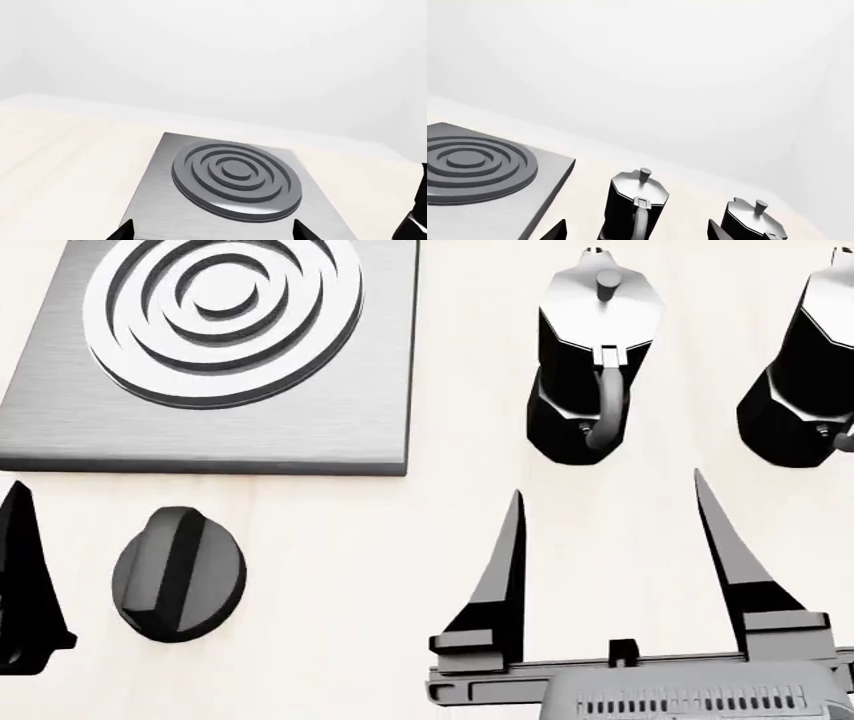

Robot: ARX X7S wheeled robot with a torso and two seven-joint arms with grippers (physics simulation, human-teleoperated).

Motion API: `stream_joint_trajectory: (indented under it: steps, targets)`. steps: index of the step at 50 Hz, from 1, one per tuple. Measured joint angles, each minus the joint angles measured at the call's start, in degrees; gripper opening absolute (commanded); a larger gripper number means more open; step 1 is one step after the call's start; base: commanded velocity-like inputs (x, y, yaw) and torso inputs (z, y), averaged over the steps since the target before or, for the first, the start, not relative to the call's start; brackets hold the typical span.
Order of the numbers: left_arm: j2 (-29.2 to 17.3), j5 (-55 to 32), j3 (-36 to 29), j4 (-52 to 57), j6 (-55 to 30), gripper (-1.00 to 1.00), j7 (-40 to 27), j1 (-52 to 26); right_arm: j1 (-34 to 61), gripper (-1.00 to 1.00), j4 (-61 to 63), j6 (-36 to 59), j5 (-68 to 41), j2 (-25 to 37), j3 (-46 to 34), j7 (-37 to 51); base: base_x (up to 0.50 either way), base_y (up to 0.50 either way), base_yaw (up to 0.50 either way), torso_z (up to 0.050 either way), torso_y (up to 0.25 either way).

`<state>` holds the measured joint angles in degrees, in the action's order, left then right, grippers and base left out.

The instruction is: Turn off the stove.

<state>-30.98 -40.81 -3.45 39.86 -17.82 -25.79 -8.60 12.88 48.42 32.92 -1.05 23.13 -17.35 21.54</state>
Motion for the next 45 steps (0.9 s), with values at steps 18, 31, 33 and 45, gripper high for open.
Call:
stream_joint_trajectory:
  steps: [18,31,33,45]
  targets:
    - [-1.64,-3.29,1.48,3.88,-0.75,1.0,-0.93,0.26,2.65,1.0,4.12,4.26,0.3,0.47,-0.2,-0.32,0.0,0.0,0.0,0.0,0.0]
    - [-2.5,-5.12,2.23,5.75,-1.31,1.0,-1.89,-0.44,4.54,1.0,6.36,6.86,0.54,0.75,-0.59,-0.58,0.0,0.0,0.0,0.0,0.0]
    - [-2.61,-5.35,2.3,5.96,-1.39,1.0,-2.02,-0.58,4.84,1.0,6.64,7.23,0.58,0.78,-0.68,-0.62,0.0,0.0,0.0,0.0,0.0]
    - [-3.3,-6.84,2.68,7.1,-1.98,1.0,-2.85,-1.58,6.78,1.0,8.23,9.54,0.77,0.94,-1.22,-0.96,0.0,0.0,0.0,0.0,0.0]
